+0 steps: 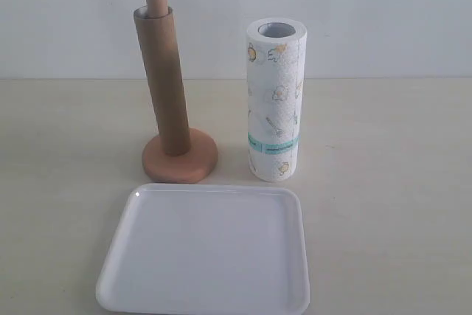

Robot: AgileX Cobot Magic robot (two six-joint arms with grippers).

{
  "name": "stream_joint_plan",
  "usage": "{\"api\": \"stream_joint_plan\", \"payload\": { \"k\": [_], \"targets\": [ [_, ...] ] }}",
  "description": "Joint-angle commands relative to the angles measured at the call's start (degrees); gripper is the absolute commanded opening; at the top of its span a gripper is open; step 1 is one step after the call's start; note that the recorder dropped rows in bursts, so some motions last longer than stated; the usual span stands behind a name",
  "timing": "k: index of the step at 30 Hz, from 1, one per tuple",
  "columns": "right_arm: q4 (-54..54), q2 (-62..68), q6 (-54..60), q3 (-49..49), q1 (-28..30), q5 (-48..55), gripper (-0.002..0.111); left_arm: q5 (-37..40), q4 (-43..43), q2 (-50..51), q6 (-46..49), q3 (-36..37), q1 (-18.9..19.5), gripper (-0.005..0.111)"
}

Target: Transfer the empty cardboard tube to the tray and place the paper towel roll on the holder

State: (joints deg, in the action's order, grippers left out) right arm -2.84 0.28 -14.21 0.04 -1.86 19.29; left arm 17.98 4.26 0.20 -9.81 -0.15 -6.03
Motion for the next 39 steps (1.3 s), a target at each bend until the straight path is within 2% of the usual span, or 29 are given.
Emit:
{"api": "stream_joint_plan", "payload": {
  "k": [1,4,10,13,14,17,19,20,21,24,26,28,30,32,34,39],
  "targets": [
    [-0.36,-0.28,-0.17,-0.04,0.20,-0.19,0.000,0.24,-0.34,-0.20,0.65,0.15,0.19,0.005],
    [-0.36,-0.28,-0.17,-0.04,0.20,-0.19,0.000,0.04,-1.99,-0.20,0.29,-0.45,0.19,0.005],
    [-0.36,-0.28,-0.17,-0.04,0.20,-0.19,0.000,2.13,-13.66,-0.20,0.29,-13.94,0.19,0.005],
    [-0.36,-0.28,-0.17,-0.04,0.20,-0.19,0.000,1.00,-15.63,-0.20,0.29,-18.80,0.19,0.005],
    [-0.36,-0.28,-0.17,-0.04,0.20,-0.19,0.000,-0.81,-15.63,-0.20,0.29,-19.49,0.19,0.005],
    [-0.36,-0.28,-0.17,-0.04,0.20,-0.19,0.000,-16.30,-16.15,-0.20,-0.69,-20.27,0.19,0.005],
    [-0.36,-0.28,-0.17,-0.04,0.20,-0.19,0.000,-21.79,-17.34,-0.20,-7.11,-20.27,0.19,0.005],
    [-0.36,-0.28,-0.17,-0.04,0.20,-0.19,0.000,-23.36,-17.34,-0.20,-7.50,-20.27,0.19,0.005],
    [-0.36,-0.28,-0.17,-0.04,0.20,-0.19,0.000,-29.89,-17.34,-0.20,-7.50,-20.27,0.19,0.005],
    [-0.36,-0.28,-0.17,-0.04,0.20,-0.19,0.000,-40.82,-16.55,-0.20,-7.17,-20.50,0.19,0.005],
    [-0.36,-0.28,-0.17,-0.04,0.20,-0.19,0.000,-40.33,-8.50,5.09,-4.97,-23.22,0.19,0.005],
    [-0.36,-0.28,-0.17,-0.04,0.20,-0.19,0.000,-38.26,-1.32,15.20,-3.20,-27.54,0.19,0.005],
    [-0.36,-0.28,-0.17,-0.04,0.20,-0.19,0.000,-32.66,0.09,25.71,-3.43,-32.26,0.19,0.005],
    [-0.36,-0.28,-0.17,-0.04,0.20,-0.19,0.000,-30.83,0.09,32.11,-3.43,-33.89,0.19,0.005],
    [-0.36,-0.28,-0.17,-0.04,0.20,-0.19,0.000,-31.82,0.09,36.84,-3.43,-33.99,0.19,0.005],
    [-0.36,-0.28,-0.17,-0.04,0.20,-0.19,0.000,-41.74,1.60,49.79,-3.65,-30.53,0.19,0.005]
  ]
}}
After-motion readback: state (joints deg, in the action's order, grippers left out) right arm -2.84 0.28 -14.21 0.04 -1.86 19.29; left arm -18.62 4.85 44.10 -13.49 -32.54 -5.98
